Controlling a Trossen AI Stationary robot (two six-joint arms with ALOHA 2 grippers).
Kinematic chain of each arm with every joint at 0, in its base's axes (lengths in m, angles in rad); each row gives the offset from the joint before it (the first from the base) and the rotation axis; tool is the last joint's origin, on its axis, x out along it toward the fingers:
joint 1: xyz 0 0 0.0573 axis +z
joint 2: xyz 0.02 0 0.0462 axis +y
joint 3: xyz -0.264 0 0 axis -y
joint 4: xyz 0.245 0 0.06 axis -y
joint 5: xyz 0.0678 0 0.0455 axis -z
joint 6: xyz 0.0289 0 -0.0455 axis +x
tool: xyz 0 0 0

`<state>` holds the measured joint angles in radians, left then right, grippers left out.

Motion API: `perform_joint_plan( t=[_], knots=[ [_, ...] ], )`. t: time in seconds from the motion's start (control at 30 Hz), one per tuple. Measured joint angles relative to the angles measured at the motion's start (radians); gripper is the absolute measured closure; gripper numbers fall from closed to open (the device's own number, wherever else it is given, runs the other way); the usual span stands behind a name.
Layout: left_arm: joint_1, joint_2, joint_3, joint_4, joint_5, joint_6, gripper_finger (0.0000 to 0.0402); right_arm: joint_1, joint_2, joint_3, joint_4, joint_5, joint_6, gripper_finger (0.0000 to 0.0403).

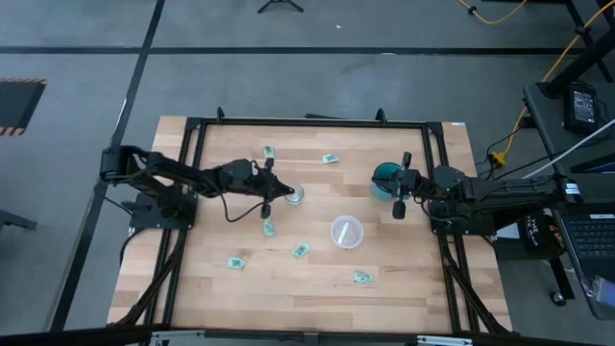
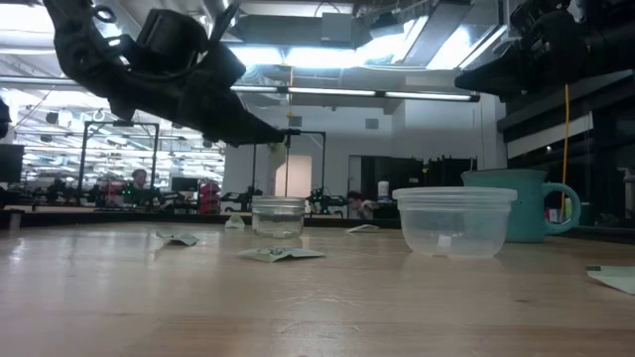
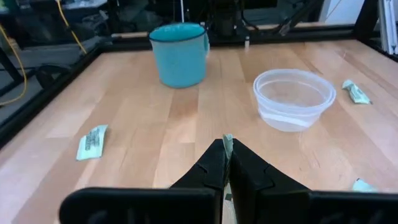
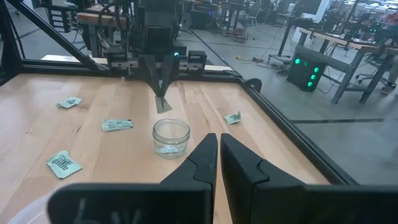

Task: Pick and place Stevia / Truvia into bins
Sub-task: Put the stevia packet into the transparent glass container, then put the stevia packet into the transparent container

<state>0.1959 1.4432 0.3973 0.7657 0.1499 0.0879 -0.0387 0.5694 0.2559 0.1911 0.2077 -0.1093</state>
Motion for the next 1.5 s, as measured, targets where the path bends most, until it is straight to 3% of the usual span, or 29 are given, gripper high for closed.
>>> perform_joint_plan(
  t=[0.53, 0.87, 1.13, 1.5],
  knots=[
    [0.002, 0.185, 0.0, 0.125, -0.04, -0.02, 0.0396, 0.0, 0.0, 0.0, 0.0, 0.0, 0.0, 0.0377],
    [0.002, 0.215, 0.0, 0.127, -0.071, -0.045, 0.0384, 0.0, 0.0, 0.0, 0.0, 0.0, 0.0, 0.0377],
    [0.002, 0.215, 0.0, 0.123, -0.072, -0.042, 0.035, 0.0, 0.0, 0.0, 0.0, 0.0, 0.0, 0.0377],
    [0.002, 0.214, 0.0, 0.145, -0.133, -0.004, 0.0272, 0.0, 0.0, 0.0, 0.0, 0.0, 0.0, 0.0377]
  ],
)
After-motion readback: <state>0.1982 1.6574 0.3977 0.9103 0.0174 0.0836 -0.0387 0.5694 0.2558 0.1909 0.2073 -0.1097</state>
